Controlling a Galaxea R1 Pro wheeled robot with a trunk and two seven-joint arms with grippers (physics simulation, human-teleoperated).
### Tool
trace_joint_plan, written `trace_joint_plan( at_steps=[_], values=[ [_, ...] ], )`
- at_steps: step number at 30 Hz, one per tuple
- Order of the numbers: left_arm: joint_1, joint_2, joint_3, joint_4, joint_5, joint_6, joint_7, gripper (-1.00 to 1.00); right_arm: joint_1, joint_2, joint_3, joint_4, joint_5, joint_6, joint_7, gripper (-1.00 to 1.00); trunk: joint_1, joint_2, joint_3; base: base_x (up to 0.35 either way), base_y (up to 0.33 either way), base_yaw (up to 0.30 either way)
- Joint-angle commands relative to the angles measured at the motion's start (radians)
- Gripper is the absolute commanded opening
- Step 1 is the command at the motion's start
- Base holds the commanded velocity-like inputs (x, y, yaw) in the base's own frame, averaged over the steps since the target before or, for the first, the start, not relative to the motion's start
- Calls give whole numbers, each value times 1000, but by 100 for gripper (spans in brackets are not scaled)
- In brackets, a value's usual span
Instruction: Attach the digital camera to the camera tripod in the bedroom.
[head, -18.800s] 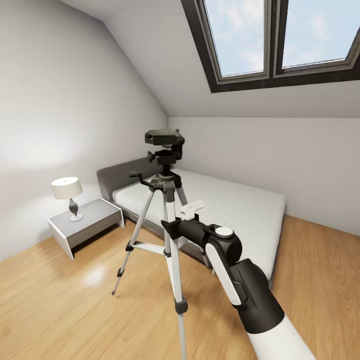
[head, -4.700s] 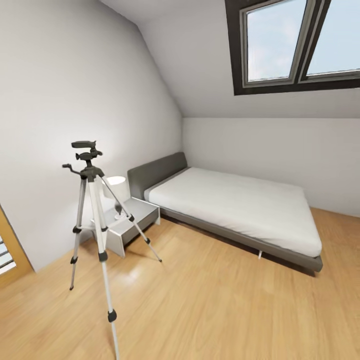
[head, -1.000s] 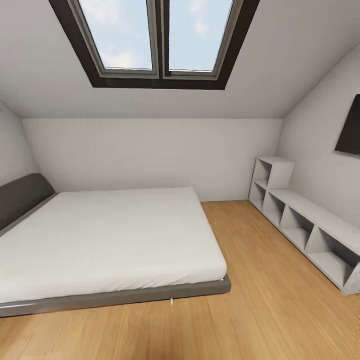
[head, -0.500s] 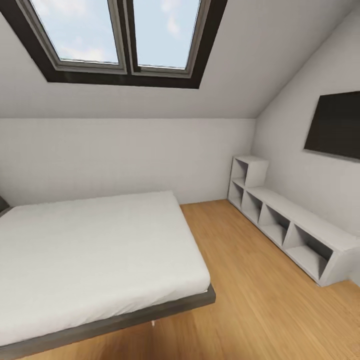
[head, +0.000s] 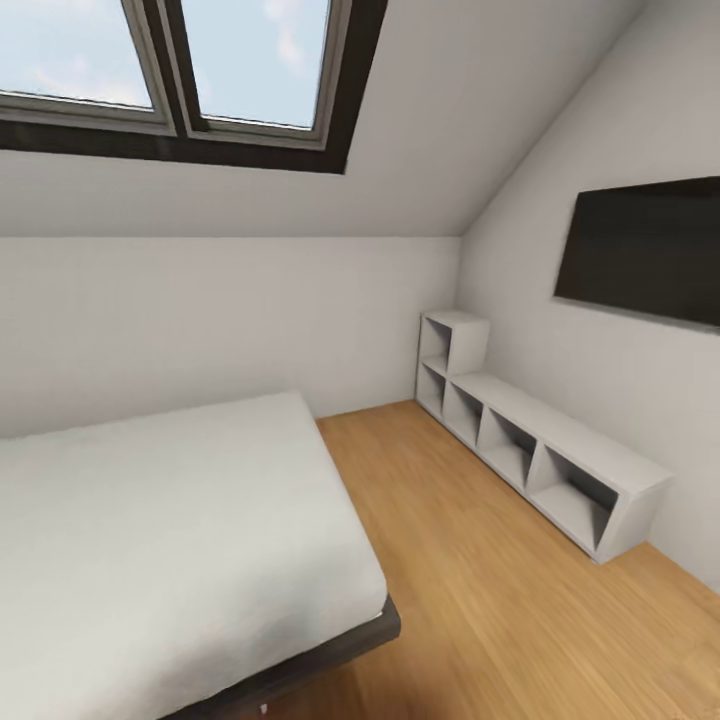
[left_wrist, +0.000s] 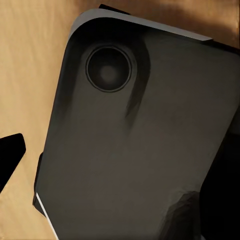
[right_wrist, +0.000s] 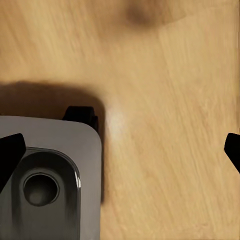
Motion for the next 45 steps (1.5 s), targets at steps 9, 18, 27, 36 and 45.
trace_joint_plan(
  at_steps=[9, 18, 27, 36, 45],
  values=[
    [1, 0, 1, -2, 4, -1, 0, 100, -1, 1, 8, 3, -11, -3, 6, 100, 1, 0, -1, 324, 0, -281],
    [1, 0, 1, -2, 4, -1, 0, 100, -1, 1, 8, 3, -11, -1, 6, 100, 1, 0, -1, 324, 0, -281],
    [1, 0, 1, -2, 4, -1, 0, 100, -1, 1, 8, 3, -11, -1, 6, 100, 1, 0, -1, 300, 0, -281],
    [1, 1, 1, -2, 4, -1, 0, 100, -1, 1, 8, 3, -11, 0, 6, 100, 1, 0, -1, 133, 0, -281],
    [1, 1, 1, -2, 4, -1, 0, 100, -1, 1, 8, 3, -11, 0, 6, 100, 1, 0, -1, 21, 0, -281]
  ],
)
